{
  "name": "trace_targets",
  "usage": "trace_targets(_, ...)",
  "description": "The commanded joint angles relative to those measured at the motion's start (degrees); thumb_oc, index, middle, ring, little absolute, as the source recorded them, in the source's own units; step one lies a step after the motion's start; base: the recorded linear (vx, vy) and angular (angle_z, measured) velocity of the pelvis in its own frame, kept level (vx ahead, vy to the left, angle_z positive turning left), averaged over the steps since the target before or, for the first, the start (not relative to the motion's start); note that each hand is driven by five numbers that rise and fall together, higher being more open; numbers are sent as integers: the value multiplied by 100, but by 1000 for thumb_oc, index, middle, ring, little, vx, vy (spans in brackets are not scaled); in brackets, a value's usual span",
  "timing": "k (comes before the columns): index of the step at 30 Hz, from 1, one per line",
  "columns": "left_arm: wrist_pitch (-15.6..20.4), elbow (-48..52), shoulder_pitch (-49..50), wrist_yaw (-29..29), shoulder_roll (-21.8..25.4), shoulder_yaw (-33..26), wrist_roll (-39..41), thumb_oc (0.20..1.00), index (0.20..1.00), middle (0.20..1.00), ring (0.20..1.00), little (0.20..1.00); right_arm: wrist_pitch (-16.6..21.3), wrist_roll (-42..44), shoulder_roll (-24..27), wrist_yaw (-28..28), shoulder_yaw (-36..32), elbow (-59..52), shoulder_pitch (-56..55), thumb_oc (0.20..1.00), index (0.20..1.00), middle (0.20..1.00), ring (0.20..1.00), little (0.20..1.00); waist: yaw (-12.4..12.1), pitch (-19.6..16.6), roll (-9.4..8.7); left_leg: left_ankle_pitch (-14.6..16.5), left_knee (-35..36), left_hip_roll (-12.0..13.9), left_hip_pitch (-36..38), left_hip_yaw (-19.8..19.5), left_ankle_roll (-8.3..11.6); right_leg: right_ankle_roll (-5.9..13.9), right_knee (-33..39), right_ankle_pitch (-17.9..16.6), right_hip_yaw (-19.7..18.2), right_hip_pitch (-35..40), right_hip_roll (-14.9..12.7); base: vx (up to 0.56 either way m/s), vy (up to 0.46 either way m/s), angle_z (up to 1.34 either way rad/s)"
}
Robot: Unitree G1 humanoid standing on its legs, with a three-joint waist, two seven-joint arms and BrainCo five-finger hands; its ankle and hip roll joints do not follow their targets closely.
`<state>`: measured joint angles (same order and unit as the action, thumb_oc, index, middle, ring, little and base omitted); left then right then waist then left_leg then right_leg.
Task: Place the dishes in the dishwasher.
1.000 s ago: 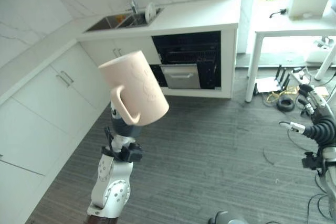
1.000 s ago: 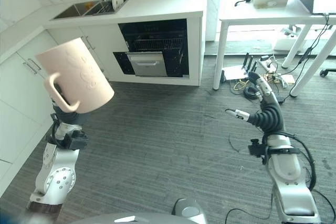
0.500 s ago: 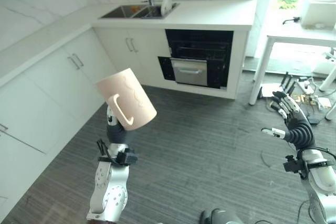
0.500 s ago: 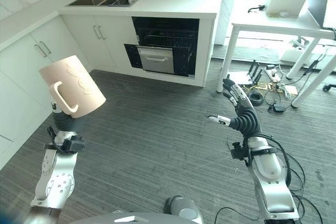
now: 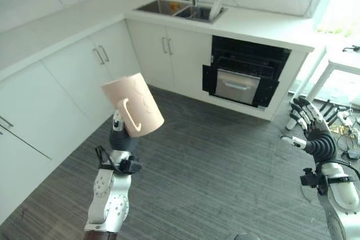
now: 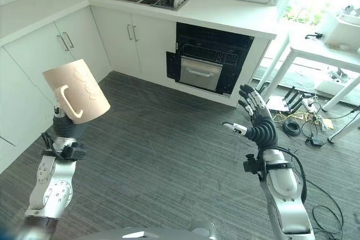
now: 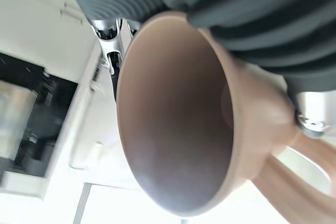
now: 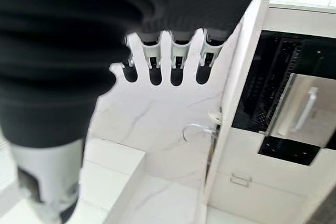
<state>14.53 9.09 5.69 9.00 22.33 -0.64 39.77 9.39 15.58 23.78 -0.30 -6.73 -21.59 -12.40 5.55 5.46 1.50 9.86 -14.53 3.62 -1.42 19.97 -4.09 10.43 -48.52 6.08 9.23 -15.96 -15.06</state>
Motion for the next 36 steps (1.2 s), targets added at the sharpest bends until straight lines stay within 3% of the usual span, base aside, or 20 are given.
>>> trace_targets(1,159,593,-214,-27,170,-221,-154,200,200,200,200,200,149,-137,206,-75,-256,13,98,1000,1000,1000,1000,1000,86,113,-122,21,-266,321,-528,-603,470,-328,2916,-868,868,962,809,232,-169,-36)
trace_targets(3,84,612,-276,-76,182,-224,-58,200,200,200,200,200,162,-81,251,-55,-322,38,22,1000,1000,1000,1000,1000,147,143,-295,257,-266,162,-326,-591,484,-236,3134,-545,767,619,639,198,-199,-8)
trace_targets(4,56,624,-291,-93,184,-222,6,200,200,200,200,200,192,-43,260,-55,-348,40,-29,1000,1000,1000,1000,1000,177,134,-398,278,-266,86,-305,-501,456,-228,3134,-545,687,321,520,200,-256,-19)
trace_targets(6,57,657,-292,-74,117,-164,63,200,200,200,200,200,308,63,233,-69,-424,37,-175,1000,1000,1000,1000,1000,327,152,-490,437,-266,-25,-132,-547,420,-153,3134,-888,263,-379,338,221,-258,-25)
trace_targets(7,94,650,-286,-46,98,-119,108,200,200,200,200,200,378,30,184,-67,-429,45,-219,1000,1000,1000,1000,1000,374,180,-471,534,-266,-31,-33,-569,391,-131,3134,-997,165,-524,361,238,-235,-4)
trace_targets(9,239,494,-348,43,34,25,115,200,200,200,200,200,514,-14,178,-148,-422,136,-264,1000,1000,1000,1000,1000,480,149,-520,643,-266,-93,71,-566,339,-130,3134,-853,-62,-423,487,253,-353,15)
trace_targets(14,98,528,-451,58,-31,54,372,200,200,200,200,200,348,157,275,-332,-341,210,73,1000,1000,1000,1000,1000,503,-82,-433,814,-266,-131,571,-309,342,-202,3134,-621,70,-38,709,232,-272,35)
trace_targets(15,110,512,-437,41,-39,90,275,200,200,200,200,200,333,8,288,-318,-285,214,122,1000,1000,1000,1000,1000,493,-115,-354,407,-266,-124,747,-261,455,-320,3134,-531,101,18,827,204,-179,-2)
trace_targets(16,106,520,-422,28,-41,96,262,200,200,200,200,200,324,-19,307,-313,-279,207,124,1000,1000,1000,1000,1000,484,-113,-331,205,-266,-125,803,-252,513,-365,3134,-495,100,47,872,237,-193,-7)
trace_targets(17,90,556,-370,-32,-64,93,284,200,200,200,200,200,301,-19,382,-266,-282,201,126,1000,1000,1000,1000,1000,435,-91,-302,-422,-266,-179,897,-260,695,-486,3134,-376,63,172,969,191,-136,-10)
trace_targets(19,70,572,-292,-32,-139,36,406,200,200,200,200,200,274,49,461,-116,-311,219,121,1000,1000,1000,1000,1000,354,-51,-369,-1202,-420,-330,921,-184,935,-627,3134,-216,-27,356,967,191,-138,-16)
trace_targets(21,67,591,-220,54,-224,-17,404,200,200,200,200,200,266,43,486,-33,-321,246,137,1000,1000,1000,1000,1000,265,33,-434,-1407,-791,-182,474,-95,1045,-679,3134,-103,24,554,894,107,-85,-26)
trace_targets(23,122,608,-151,148,-279,-7,366,200,200,200,200,200,179,45,522,-54,-300,256,247,1000,1000,1000,1000,1000,210,92,-438,-1123,-497,31,324,50,1000,-629,3134,114,90,812,839,133,37,-13)
trace_targets(25,216,565,-106,208,-279,-20,415,200,200,200,200,200,164,14,542,-66,-280,301,331,1000,1000,1000,1000,1000,216,172,-407,-916,-266,220,229,269,824,-614,3134,105,167,885,815,88,184,-6)
trace_targets(26,265,509,-42,275,-217,-83,587,200,200,200,200,200,156,34,574,-49,-323,291,296,1000,1000,1000,1000,1000,265,155,-279,-562,-266,609,-185,131,799,-572,3134,157,142,899,925,172,286,5)
trace_targets(27,285,463,-21,312,-191,-102,676,200,200,200,200,200,140,19,587,-32,-354,270,247,1000,1000,1000,1000,1000,290,107,-244,-502,-266,760,-345,11,845,-555,3134,189,133,895,952,231,342,24)
trace_targets(28,300,427,-10,343,-178,-114,734,200,200,200,200,200,142,2,599,-2,-405,258,204,1000,1000,1000,1000,1000,303,76,-203,-711,-266,1045,-562,-187,1018,-558,3134,236,115,920,961,178,215,32)
trace_targets(32,440,252,-15,448,-195,-90,714,200,200,200,200,200,83,-10,688,61,-457,280,289,1000,1000,1000,1000,1000,290,21,-125,-1115,-266,1502,-918,-534,1283,-586,3134,319,88,976,900,208,272,12)
trace_targets(34,532,87,-23,490,-224,-85,757,200,200,200,200,200,-15,50,796,63,-432,329,463,1000,1000,1000,1000,1000,267,31,-113,-862,-266,1512,-825,-469,1295,-508,3134,403,141,1136,710,360,484,-16)
trace_targets(36,476,72,-55,416,-203,-111,714,200,200,200,200,200,-62,111,777,100,-409,232,436,1000,1000,1000,1000,1000,214,-20,-129,-558,-266,1269,-707,-478,1190,-327,3134,346,210,1224,466,343,483,-18)
